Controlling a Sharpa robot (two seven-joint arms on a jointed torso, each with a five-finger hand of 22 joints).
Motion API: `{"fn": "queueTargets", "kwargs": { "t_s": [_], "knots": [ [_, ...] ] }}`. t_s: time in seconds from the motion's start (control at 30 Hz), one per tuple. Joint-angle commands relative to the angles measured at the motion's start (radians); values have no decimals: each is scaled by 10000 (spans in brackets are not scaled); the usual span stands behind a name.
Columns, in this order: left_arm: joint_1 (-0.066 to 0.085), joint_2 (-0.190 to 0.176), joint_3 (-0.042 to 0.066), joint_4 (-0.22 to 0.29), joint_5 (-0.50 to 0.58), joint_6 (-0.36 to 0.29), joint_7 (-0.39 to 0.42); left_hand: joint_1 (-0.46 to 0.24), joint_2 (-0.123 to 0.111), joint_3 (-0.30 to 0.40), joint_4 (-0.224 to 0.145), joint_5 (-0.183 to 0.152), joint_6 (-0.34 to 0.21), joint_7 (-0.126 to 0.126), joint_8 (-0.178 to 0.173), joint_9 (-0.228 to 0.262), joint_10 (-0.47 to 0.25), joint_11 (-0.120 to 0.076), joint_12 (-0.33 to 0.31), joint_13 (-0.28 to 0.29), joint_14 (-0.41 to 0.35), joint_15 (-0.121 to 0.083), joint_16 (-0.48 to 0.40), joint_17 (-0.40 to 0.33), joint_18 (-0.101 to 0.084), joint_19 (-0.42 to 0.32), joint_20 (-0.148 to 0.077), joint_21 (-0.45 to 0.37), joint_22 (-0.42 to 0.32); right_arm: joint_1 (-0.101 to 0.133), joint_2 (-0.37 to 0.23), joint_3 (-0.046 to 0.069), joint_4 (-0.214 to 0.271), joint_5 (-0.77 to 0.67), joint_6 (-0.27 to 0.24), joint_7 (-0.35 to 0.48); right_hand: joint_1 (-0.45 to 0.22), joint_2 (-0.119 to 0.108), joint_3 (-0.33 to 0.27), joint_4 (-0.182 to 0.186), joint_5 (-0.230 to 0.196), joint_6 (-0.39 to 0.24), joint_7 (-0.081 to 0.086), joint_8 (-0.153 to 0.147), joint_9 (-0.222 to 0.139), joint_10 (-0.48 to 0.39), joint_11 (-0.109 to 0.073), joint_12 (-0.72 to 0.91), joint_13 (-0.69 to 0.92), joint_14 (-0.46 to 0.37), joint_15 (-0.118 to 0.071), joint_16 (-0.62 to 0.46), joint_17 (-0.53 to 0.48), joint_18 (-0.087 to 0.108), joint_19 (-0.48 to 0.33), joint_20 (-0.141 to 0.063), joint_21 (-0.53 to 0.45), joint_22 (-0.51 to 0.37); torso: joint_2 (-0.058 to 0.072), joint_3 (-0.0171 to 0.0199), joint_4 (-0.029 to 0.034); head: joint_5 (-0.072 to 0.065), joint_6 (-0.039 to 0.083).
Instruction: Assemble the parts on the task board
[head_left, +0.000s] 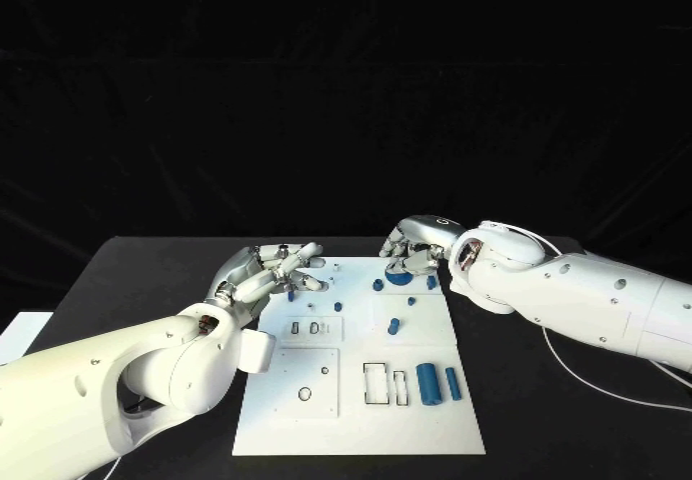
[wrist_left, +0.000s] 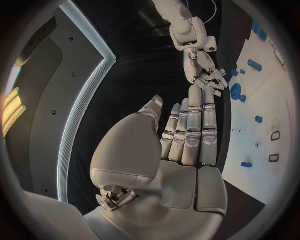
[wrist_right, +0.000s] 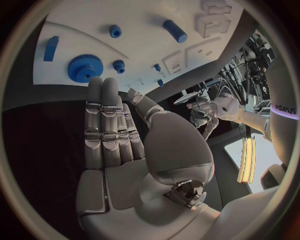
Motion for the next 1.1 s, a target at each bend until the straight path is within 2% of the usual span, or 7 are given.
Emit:
{"fn": "queueTargets", "kwargs": {
  "t_s": [0.03, 0.13, 0.2, 0.27, 0.5, 0.9, 1.1],
  "knots": [
    [29, -24, 16, 161, 529, 398, -194, -28, 49, 5, -77, 22, 65, 10, -47, 2, 59, 19, -44, 13, -14, -9, 57, 50, 12, 33, -8, 48, 18, 22, 95, 7, -22, -1891, 711, -772, 3, -140, 37, 99, -77, 44, -59, -59, -11, -158, 30, -11, -15, 430, -57, 253, 235, 94, 9, -25, 159, 98, 186, 14, 66, -44, 14],
    [42, -48, 20, 243, 603, 415, -241, -33, 45, 0, -81, 23, 54, 16, -57, 0, 46, 24, -51, 12, -42, -5, 101, 91, 10, 28, -8, 60, 27, 32, 174, 7, -30, -2124, 886, -819, 31, -189, 144, 205, -85, 73, -88, -56, -8, -164, 18, 7, -2, 427, -86, 811, 692, 93, 42, -38, 522, 314, 253, 17, 86, -37, 10],
    [48, -59, 22, 261, 627, 433, -286, -38, 33, -10, -93, 21, 26, 31, -79, -4, 18, 35, -64, 9, -99, 7, 176, 163, 8, 12, -8, 79, 42, 41, 229, 7, -50, -2177, 1079, -884, 6, -230, 182, 277, -108, 68, -82, -60, -10, -189, 16, 1, -2, 384, -77, 1032, 889, 92, -9, -38, 662, 404, 296, 14, 89, 87, -12],
    [51, -58, 23, 255, 637, 446, -316, -39, 26, -15, -101, 22, 4, 40, -93, -6, -5, 45, -73, 6, -131, 10, 214, 200, 3, 1, -4, 86, 49, 50, 277, 7, -83, -2162, 1239, -927, -59, -257, 173, 346, -171, 47, -79, -68, -13, -247, 30, -16, -9, 335, -68, 1100, 964, 84, -52, -23, 704, 434, 321, 12, 87, 95, -10],
    [56, -27, 23, 202, 678, 493, -379, -48, 36, -20, -115, 25, -47, 64, -122, -9, -58, 65, -77, 0, -211, 23, 341, 314, -1, -21, 3, 119, 76, 69, 417, 6, -183, -2115, 1526, -902, -26, -353, 332, 578, -215, 57, -69, -55, -6, -340, 51, 6, 5, 225, -64, 1844, 1639, 95, -147, 2, 1179, 729, 417, -22, 125, 86, -11],
    [56, -61, 23, 190, 723, 492, -327, -31, 63, -4, -168, 26, -84, 89, -128, 1, -127, 96, -29, -8, -571, 74, 404, 450, -14, -201, 42, 95, 85, 71, 615, 3, -367, -2120, 1684, -747, 124, -496, 749, 859, -182, 117, -51, -52, 0, -390, 45, 5, -29, 387, -36, 4807, 4576, 107, -289, 19, 2209, 1370, 514, -20, 164, 29, 42],
    [56, -72, 23, 203, 735, 523, -318, -29, 81, 5, -206, 27, -118, 117, -131, 5, -203, 134, 1, -21, -858, 133, 283, 457, -17, -393, 97, 11, 53, 69, 693, 1, -422, -2127, 1713, -671, 158, -518, 892, 972, -188, 161, -54, -40, 7, -327, 59, 14, -27, 371, -51, 5479, 5224, 112, -392, 27, 2552, 1592, 565, -18, 159, 45, 36]
  ]
}}
